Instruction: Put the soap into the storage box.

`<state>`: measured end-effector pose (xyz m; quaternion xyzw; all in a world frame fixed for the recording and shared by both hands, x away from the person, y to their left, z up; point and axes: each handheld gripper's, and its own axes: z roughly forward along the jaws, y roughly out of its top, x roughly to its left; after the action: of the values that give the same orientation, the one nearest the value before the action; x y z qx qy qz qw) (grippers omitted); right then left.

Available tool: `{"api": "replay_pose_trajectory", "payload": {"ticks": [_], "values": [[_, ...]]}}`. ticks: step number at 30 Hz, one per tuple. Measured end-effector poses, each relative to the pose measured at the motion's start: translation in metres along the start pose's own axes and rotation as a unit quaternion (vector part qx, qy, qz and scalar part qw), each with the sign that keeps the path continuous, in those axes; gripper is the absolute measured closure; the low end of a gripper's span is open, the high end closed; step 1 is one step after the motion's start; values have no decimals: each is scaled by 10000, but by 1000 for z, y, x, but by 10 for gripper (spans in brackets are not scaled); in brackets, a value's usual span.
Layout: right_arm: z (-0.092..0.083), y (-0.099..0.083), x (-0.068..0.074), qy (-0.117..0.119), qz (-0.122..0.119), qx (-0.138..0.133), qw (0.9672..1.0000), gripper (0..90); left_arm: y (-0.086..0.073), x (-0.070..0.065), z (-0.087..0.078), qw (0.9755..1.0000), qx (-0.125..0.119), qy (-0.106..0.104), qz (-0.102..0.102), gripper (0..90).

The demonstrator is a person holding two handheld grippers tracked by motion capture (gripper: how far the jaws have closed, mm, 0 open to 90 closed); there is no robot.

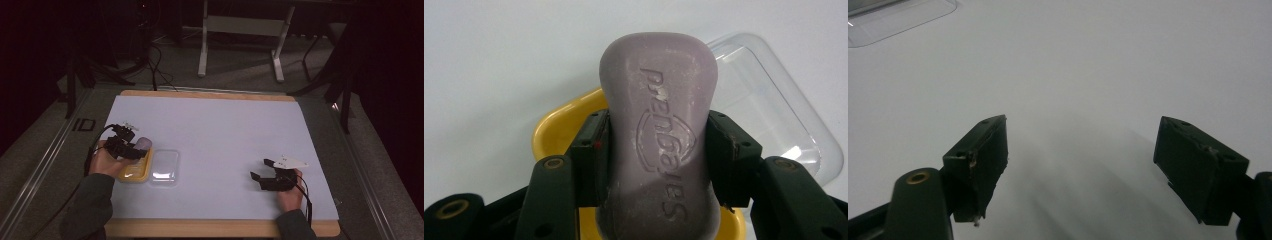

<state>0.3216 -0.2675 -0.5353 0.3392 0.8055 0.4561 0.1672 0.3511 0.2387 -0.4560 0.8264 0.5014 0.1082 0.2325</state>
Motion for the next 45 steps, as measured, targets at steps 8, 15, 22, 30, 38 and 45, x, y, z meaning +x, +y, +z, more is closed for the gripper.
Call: {"api": "replay_pose_trajectory", "payload": {"ticks": [8,15,22,30,38,45], "values": [[0,0,0,0,0,0,10000,212,-6,1,-1,10000,27,28,-29,492],[0,0,0,1,1,-9,10000,212,-12,2,1,9999,69,36,-83,493],[0,0,0,-1,4,-6,10000,212,-16,5,0,9998,75,55,-154,493],[0,0,0,1,1,-8,10000,211,-22,3,-2,9997,69,82,-213,492],[0,0,0,-3,6,-7,10000,212,-26,1,-3,9996,58,98,-243,492],[0,0,0,-4,9,-6,10000,211,-31,1,0,9996,74,107,-248,492]]}}
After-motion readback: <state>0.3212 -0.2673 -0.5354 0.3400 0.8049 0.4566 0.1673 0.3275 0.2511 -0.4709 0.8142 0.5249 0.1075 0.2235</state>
